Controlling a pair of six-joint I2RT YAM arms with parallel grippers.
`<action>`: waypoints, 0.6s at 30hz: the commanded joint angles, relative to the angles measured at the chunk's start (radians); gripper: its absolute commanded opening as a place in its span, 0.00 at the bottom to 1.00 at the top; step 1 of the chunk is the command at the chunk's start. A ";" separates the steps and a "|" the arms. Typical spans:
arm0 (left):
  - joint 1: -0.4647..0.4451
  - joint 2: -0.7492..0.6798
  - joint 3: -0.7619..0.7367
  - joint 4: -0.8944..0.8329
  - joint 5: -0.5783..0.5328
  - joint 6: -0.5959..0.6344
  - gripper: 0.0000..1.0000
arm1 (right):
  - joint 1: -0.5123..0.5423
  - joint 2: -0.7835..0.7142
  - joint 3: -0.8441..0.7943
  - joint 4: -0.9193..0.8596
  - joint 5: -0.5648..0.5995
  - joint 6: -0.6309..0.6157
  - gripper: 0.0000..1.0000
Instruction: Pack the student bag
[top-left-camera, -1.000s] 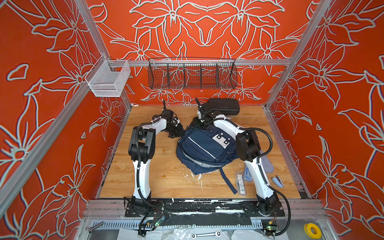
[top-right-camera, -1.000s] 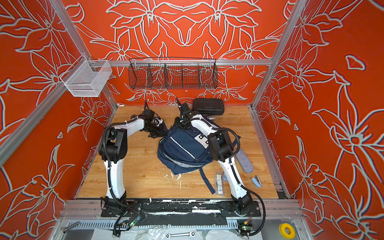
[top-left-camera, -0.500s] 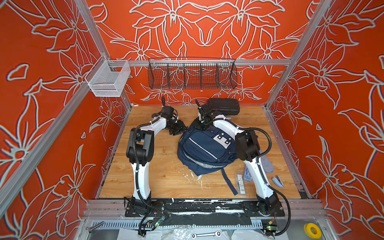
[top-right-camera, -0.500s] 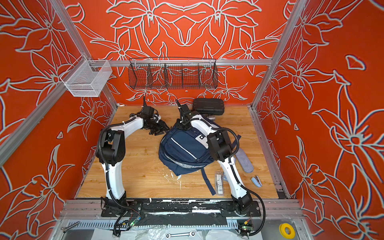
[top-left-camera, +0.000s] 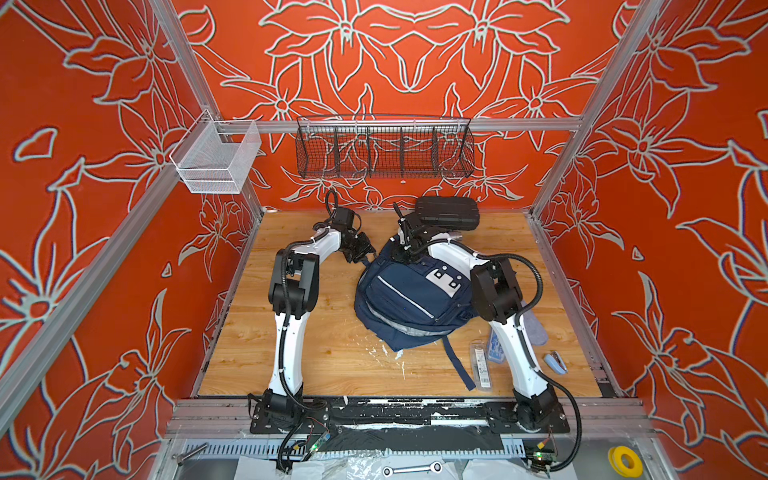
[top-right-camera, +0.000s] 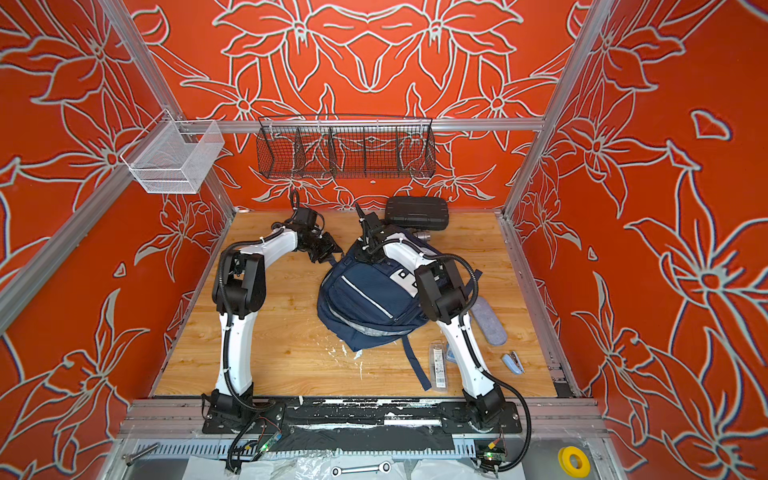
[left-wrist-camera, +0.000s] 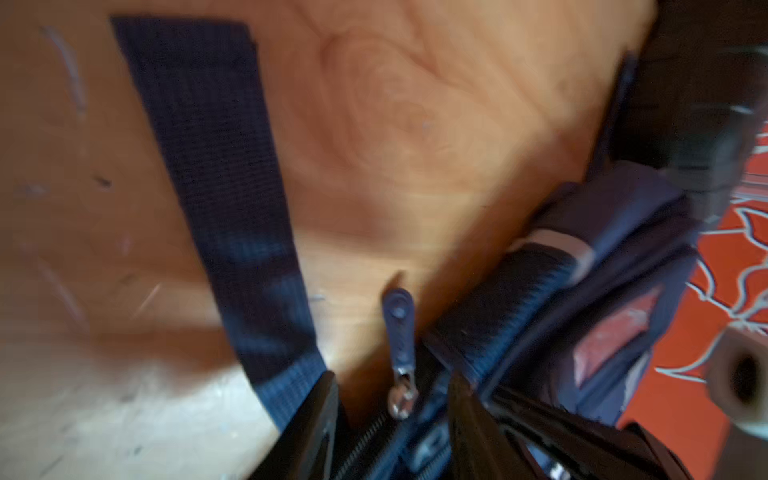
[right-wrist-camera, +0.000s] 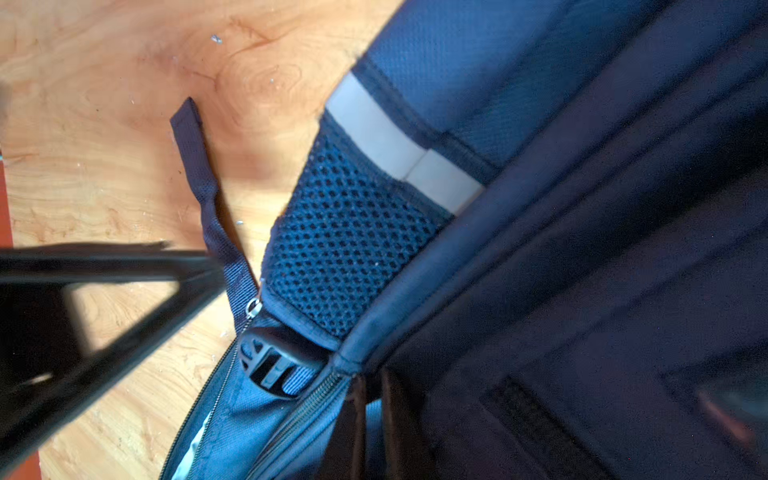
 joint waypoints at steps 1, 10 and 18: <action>-0.014 0.029 0.034 -0.025 -0.052 -0.033 0.45 | 0.015 0.050 -0.064 -0.107 -0.005 0.021 0.09; -0.058 0.139 0.200 -0.189 -0.158 0.039 0.45 | 0.020 0.054 -0.075 -0.099 -0.015 0.012 0.07; -0.102 0.224 0.357 -0.437 -0.351 0.161 0.40 | 0.020 0.061 -0.075 -0.070 -0.045 0.018 0.06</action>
